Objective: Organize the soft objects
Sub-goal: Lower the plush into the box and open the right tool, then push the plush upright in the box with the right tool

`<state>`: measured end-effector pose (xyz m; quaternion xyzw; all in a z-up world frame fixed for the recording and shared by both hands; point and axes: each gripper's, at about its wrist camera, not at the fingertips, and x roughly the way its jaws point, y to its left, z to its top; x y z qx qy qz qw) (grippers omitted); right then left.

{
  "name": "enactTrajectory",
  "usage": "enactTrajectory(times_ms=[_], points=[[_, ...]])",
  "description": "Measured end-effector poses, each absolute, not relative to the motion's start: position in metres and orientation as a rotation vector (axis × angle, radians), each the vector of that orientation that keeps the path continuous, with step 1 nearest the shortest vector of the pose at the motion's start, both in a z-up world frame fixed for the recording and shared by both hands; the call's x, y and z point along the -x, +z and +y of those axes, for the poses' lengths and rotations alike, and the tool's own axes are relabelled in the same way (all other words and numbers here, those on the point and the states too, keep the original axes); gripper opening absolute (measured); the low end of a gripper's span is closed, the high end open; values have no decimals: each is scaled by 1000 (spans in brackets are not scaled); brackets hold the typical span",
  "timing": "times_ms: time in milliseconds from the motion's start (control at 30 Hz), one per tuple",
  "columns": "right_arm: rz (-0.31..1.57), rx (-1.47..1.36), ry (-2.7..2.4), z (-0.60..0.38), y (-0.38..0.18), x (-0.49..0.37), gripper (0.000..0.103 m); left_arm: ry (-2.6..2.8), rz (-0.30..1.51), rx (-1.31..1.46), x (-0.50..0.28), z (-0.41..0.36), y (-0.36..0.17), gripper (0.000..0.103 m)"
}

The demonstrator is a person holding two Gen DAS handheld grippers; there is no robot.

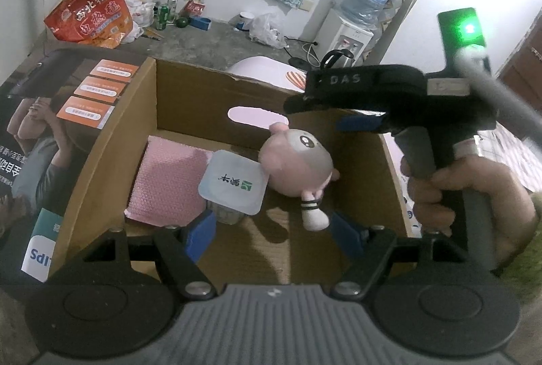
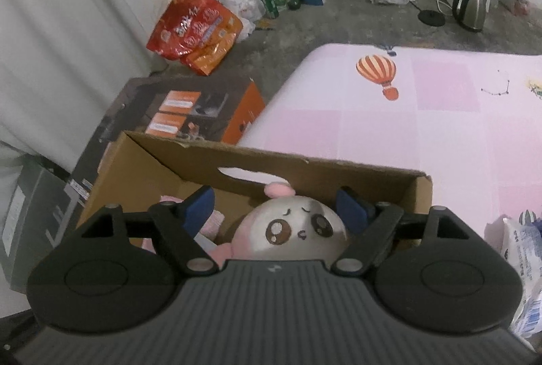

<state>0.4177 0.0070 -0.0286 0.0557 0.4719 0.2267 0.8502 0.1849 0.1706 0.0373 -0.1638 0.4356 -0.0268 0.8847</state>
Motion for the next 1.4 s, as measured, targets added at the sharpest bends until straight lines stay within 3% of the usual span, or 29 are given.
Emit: enactTrajectory(times_ms=[100,167,233,367,733,1233,1400], points=[[967,-117,484,3,-22,-413,75,-58,907,338,-184,170,37,76],[975,-116,483,2,-20,-411,55,-57,907,336,-184,170,37,76],[1001,-129,495,-1,-22,-410,48,-57,905,339,-184,169,37,76],[1068,-169,520,-2,-31,-409,42,-59,905,337,-183,168,37,76],[1119,-136,499,10,-45,-405,44,-51,909,331,-179,165,40,76],[928,-361,669,-82,30,-336,50,-33,826,279,-150,147,61,82],[868,-175,704,-94,44,-301,62,24,783,291,-127,149,66,81]])
